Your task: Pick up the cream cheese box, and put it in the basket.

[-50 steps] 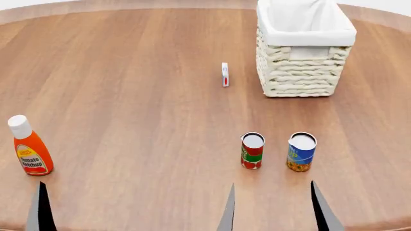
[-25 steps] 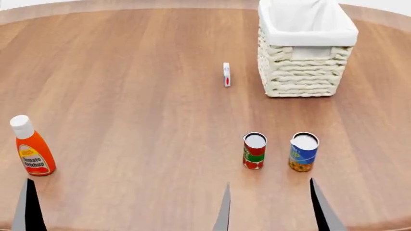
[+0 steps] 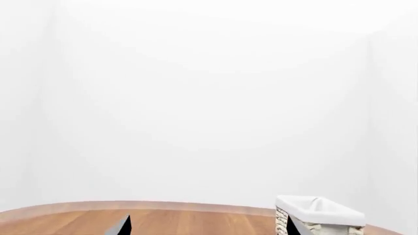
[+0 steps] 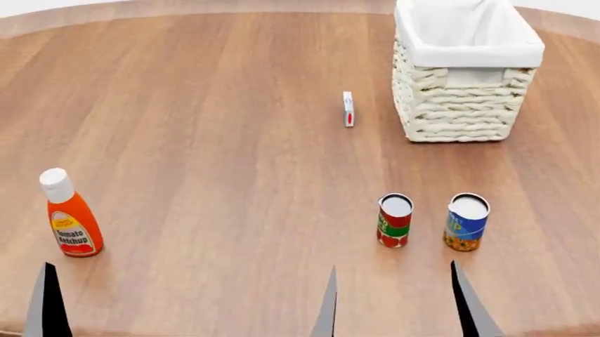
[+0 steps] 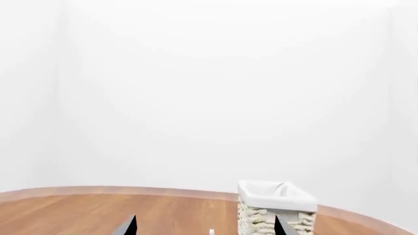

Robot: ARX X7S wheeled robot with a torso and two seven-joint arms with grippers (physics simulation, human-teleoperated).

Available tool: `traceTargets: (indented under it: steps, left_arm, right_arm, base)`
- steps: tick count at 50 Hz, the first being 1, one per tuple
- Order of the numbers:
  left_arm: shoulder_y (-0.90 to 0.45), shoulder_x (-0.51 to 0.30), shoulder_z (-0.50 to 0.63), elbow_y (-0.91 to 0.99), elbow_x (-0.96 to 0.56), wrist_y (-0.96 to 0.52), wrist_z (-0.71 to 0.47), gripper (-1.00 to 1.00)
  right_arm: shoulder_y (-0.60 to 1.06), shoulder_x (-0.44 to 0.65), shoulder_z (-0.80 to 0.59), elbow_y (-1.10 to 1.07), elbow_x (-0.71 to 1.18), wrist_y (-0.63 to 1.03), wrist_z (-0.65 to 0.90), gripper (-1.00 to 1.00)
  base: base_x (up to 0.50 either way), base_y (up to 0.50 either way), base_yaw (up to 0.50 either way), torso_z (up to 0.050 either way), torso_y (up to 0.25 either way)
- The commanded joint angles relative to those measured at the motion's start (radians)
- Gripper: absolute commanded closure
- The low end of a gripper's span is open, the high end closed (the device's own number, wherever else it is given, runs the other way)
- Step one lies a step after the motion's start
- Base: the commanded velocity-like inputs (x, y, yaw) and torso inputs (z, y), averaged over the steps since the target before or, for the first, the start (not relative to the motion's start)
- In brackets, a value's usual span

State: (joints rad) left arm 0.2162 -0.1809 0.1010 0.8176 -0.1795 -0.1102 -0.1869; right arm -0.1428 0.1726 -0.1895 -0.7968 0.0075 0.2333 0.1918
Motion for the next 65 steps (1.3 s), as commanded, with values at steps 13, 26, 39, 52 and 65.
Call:
traceTargets:
  steps: [13,26,39,52,65]
  left_arm:
    - [0.001,-0.019,0.016,-0.002,-0.004,0.005,-0.018,-1.00]
    - [0.000,-0.028,0.023,-0.009,-0.006,0.015,-0.026,-1.00]
    - [0.001,-0.038,0.029,-0.001,-0.010,0.015,-0.037,-1.00]
    - [-0.002,-0.047,0.032,-0.004,-0.012,0.020,-0.046,-1.00]
    - [-0.002,-0.054,0.038,-0.004,-0.012,0.024,-0.056,-1.00]
  right_arm:
    - [0.004,0.014,-0.014,-0.001,0.013,0.002,0.021,-1.00]
    - [0.005,0.024,-0.019,-0.003,0.021,0.001,0.030,-1.00]
    - [0.006,0.031,-0.020,0.000,0.029,-0.005,0.041,-1.00]
    - [0.009,0.043,-0.012,0.006,0.040,-0.011,0.051,-1.00]
    - [0.010,0.053,-0.016,-0.012,0.042,0.003,0.059,-1.00]
  base:
    - [0.17,0.00,0.00,0.000,0.000]
    - [0.19,0.00,0.00,0.000,0.000]
    - [0.19,0.00,0.00,0.000,0.000]
    - [0.19,0.00,0.00,0.000,0.000]
    - [0.19,0.00,0.00,0.000,0.000]
